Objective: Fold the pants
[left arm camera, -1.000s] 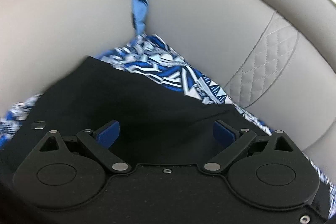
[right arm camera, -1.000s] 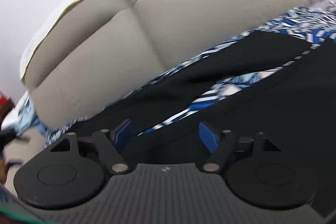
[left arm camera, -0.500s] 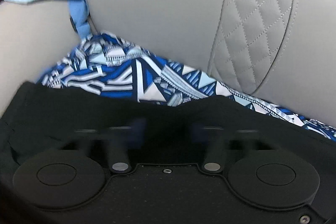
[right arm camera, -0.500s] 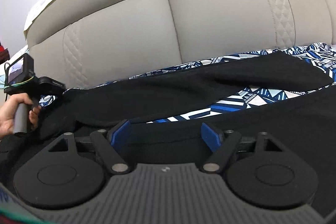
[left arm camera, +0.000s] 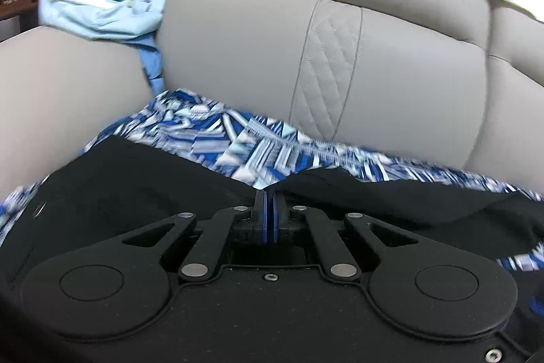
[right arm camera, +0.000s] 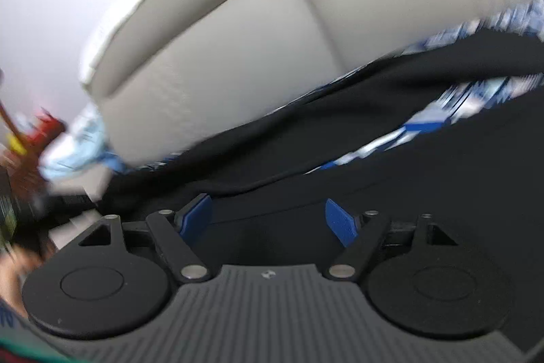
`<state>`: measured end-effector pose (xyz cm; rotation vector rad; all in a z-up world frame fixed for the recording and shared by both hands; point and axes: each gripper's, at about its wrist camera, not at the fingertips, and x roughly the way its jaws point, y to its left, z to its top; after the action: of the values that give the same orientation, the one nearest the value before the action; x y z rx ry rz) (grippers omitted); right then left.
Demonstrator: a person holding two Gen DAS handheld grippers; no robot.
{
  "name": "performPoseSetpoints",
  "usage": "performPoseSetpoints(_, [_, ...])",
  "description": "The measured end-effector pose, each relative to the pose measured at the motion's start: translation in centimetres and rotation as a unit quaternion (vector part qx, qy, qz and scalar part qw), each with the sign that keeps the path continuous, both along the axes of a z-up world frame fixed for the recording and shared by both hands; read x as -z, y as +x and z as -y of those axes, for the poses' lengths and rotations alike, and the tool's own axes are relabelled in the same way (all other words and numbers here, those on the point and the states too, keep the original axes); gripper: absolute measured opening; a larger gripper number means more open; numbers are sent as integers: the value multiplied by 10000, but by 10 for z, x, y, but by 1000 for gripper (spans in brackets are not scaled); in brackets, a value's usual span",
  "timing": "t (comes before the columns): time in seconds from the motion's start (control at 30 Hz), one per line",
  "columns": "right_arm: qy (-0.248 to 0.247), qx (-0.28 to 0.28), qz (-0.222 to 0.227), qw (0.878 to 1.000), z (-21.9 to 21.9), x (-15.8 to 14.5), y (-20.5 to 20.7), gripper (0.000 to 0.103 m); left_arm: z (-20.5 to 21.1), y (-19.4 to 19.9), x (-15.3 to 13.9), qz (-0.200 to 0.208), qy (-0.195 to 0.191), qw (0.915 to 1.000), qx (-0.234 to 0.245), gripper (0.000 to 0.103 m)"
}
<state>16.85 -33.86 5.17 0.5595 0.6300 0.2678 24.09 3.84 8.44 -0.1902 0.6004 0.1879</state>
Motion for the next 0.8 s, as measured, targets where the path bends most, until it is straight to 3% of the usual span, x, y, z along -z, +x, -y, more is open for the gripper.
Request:
performPoseSetpoints(0.07, [693,-163,-115,9974,-5,7,-2,85,0,-31,3,49,-27,10000,-41,4])
performPoseSetpoints(0.17, [1595,-394,-403,9856,-19,18,2,76,-2,-62,10,56,-19,10000,-41,4])
performPoseSetpoints(0.33, [2062,-533,-523,9757,-55,13,11,62,-10,-88,9,118,-108,9999,52,4])
performPoseSetpoints(0.47, [2009,-747,-636,9747,-93,7,23,60,-16,-95,10,140,-192,9997,112,4])
performPoseSetpoints(0.67, [1258,-513,-1065,9850,-139,13,35,54,-24,-106,21,79,-338,9993,155,4])
performPoseSetpoints(0.8, [1207,-134,-1364,9832,-145,17,35,41,-32,-113,27,22,-461,9988,134,4])
